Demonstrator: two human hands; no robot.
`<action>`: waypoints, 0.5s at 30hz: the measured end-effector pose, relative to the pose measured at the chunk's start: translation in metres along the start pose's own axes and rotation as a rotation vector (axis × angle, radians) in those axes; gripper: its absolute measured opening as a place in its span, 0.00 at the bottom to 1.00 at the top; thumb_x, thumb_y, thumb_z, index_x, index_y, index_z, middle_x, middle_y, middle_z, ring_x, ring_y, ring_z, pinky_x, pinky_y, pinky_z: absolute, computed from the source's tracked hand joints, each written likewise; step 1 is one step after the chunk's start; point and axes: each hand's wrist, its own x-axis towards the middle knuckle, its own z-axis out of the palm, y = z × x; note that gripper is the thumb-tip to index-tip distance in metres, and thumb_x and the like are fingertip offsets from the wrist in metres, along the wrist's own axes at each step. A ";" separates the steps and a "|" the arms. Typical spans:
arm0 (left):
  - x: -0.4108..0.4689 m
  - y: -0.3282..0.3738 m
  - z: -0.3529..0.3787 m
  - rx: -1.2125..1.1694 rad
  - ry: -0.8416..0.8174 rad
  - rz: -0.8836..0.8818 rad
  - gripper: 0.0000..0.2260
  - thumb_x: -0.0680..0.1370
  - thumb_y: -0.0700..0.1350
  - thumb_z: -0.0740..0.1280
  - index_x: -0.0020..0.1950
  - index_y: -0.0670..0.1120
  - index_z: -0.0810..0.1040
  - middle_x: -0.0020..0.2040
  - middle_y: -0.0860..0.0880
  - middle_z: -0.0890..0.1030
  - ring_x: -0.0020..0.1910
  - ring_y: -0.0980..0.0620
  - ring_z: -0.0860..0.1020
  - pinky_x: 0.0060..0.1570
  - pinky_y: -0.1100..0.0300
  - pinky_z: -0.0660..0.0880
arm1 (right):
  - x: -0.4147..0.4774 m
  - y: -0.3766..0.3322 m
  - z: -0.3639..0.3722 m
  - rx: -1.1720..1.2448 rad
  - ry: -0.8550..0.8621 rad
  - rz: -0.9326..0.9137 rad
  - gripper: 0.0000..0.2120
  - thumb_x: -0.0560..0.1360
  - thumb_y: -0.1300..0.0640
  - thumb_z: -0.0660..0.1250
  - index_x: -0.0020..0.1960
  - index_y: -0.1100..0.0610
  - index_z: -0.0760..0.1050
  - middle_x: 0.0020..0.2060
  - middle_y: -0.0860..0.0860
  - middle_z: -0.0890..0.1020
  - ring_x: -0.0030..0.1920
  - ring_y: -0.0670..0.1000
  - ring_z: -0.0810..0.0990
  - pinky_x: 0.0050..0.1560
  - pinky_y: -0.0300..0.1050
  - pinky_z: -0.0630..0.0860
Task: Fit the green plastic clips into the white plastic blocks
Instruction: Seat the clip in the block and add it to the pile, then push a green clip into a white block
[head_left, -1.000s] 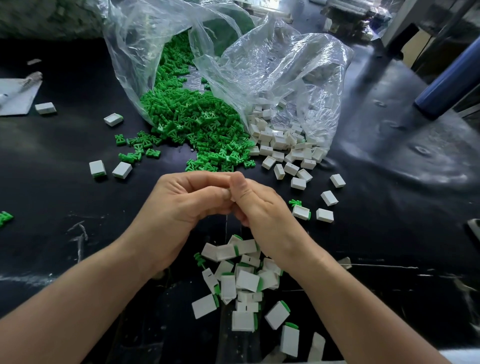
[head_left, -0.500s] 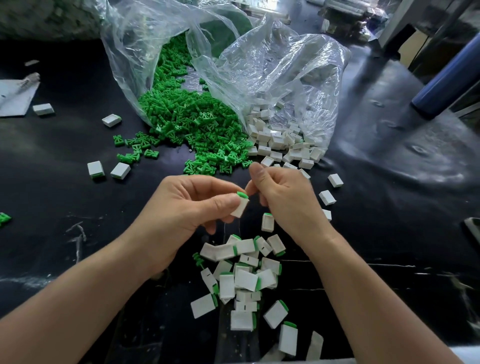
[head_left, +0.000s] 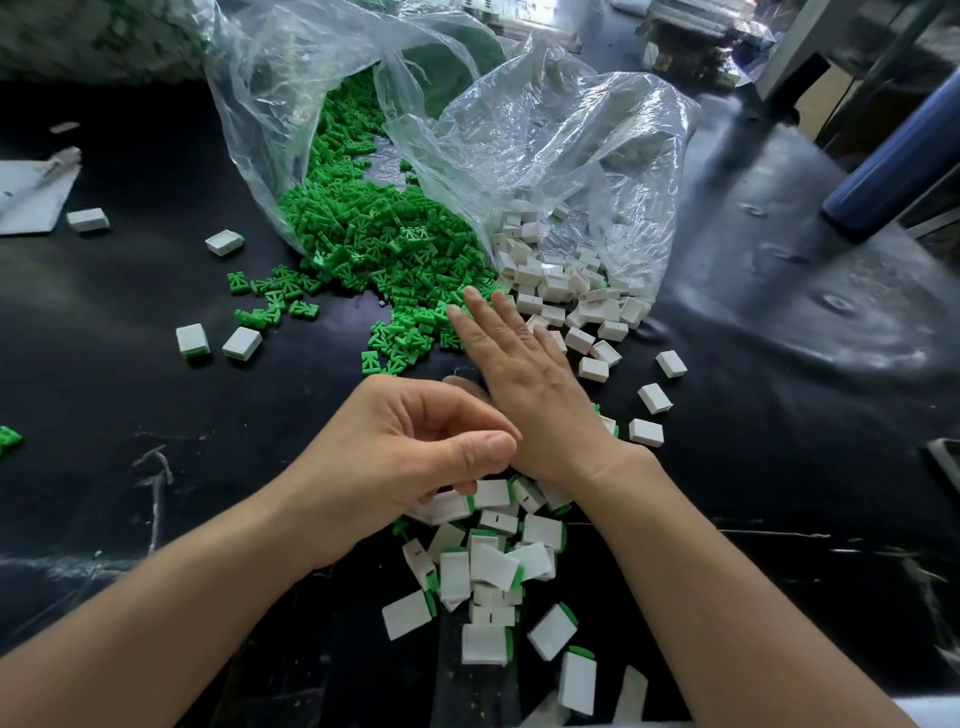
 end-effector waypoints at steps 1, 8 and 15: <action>0.000 -0.001 0.000 0.003 -0.001 0.004 0.10 0.62 0.46 0.70 0.38 0.42 0.84 0.31 0.48 0.82 0.27 0.58 0.76 0.26 0.70 0.70 | 0.001 0.001 0.000 -0.032 -0.038 -0.008 0.28 0.80 0.45 0.49 0.75 0.49 0.42 0.75 0.45 0.41 0.74 0.45 0.37 0.72 0.51 0.37; 0.001 -0.003 -0.002 0.025 -0.002 -0.016 0.15 0.59 0.53 0.71 0.40 0.47 0.84 0.32 0.46 0.83 0.28 0.56 0.76 0.27 0.67 0.70 | -0.002 0.008 -0.005 -0.026 0.160 0.124 0.18 0.78 0.48 0.57 0.66 0.52 0.69 0.68 0.46 0.68 0.70 0.48 0.61 0.71 0.52 0.41; 0.002 -0.005 -0.004 0.039 0.009 -0.023 0.14 0.60 0.54 0.71 0.41 0.48 0.84 0.33 0.46 0.83 0.29 0.56 0.77 0.26 0.67 0.71 | -0.008 0.009 -0.009 0.046 0.271 0.127 0.10 0.74 0.64 0.63 0.52 0.57 0.78 0.52 0.52 0.79 0.54 0.55 0.74 0.56 0.45 0.65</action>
